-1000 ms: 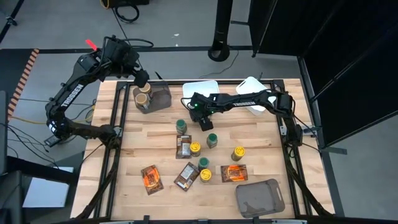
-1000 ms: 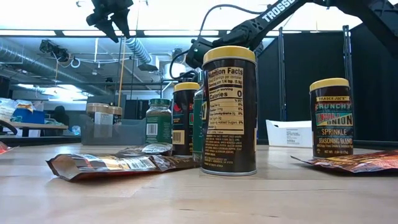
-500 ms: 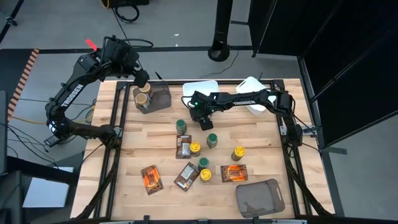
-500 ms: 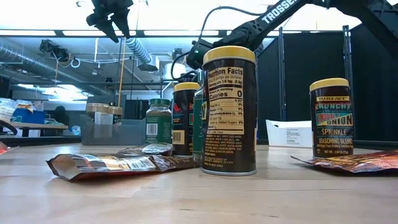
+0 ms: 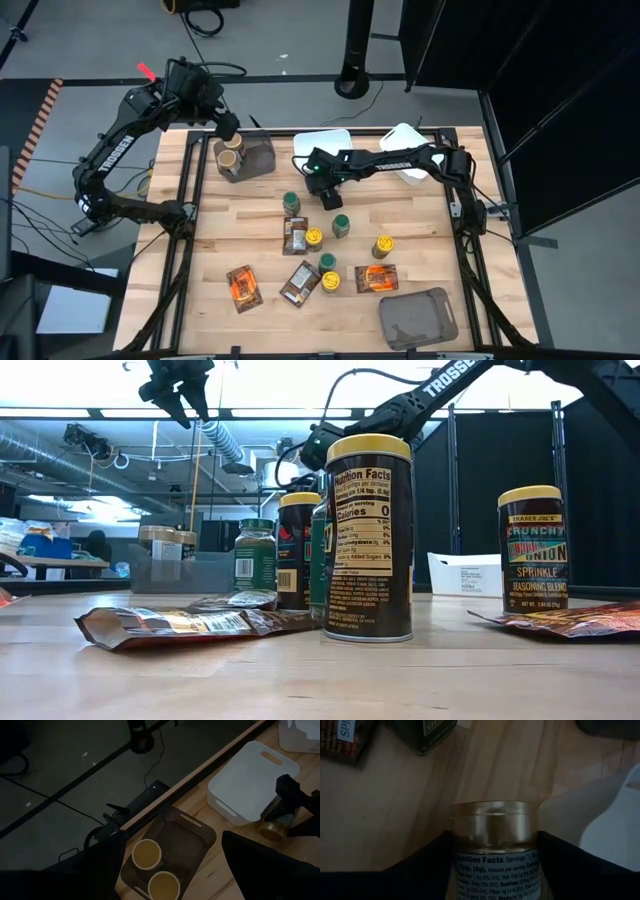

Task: Sort spices by type
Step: Put the gold seasoning bottle into the top black bin

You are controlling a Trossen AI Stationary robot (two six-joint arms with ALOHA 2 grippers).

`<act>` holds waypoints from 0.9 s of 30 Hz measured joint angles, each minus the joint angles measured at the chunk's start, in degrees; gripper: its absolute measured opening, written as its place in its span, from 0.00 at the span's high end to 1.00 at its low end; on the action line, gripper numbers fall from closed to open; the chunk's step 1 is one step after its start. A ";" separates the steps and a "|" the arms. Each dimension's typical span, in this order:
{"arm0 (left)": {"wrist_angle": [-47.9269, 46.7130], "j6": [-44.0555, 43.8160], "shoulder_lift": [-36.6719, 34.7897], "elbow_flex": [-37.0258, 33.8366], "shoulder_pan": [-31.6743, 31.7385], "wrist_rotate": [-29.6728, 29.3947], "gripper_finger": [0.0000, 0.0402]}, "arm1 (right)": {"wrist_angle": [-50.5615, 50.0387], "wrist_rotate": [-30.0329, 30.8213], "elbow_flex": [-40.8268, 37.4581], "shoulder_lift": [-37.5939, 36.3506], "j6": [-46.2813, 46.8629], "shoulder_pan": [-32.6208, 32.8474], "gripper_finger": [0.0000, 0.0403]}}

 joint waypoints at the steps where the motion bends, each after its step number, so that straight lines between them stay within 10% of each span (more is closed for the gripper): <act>1: 0.00 0.00 0.00 0.00 0.02 0.00 0.16 | 0.04 0.33 -0.15 -0.04 0.17 0.19 0.36; 24: 0.00 0.12 0.00 0.00 0.02 0.00 0.16 | -6.98 8.93 7.48 0.61 5.90 3.19 0.38; 27: 0.00 0.31 0.00 0.00 0.00 0.00 0.16 | -7.57 8.32 10.22 0.66 6.56 3.21 0.54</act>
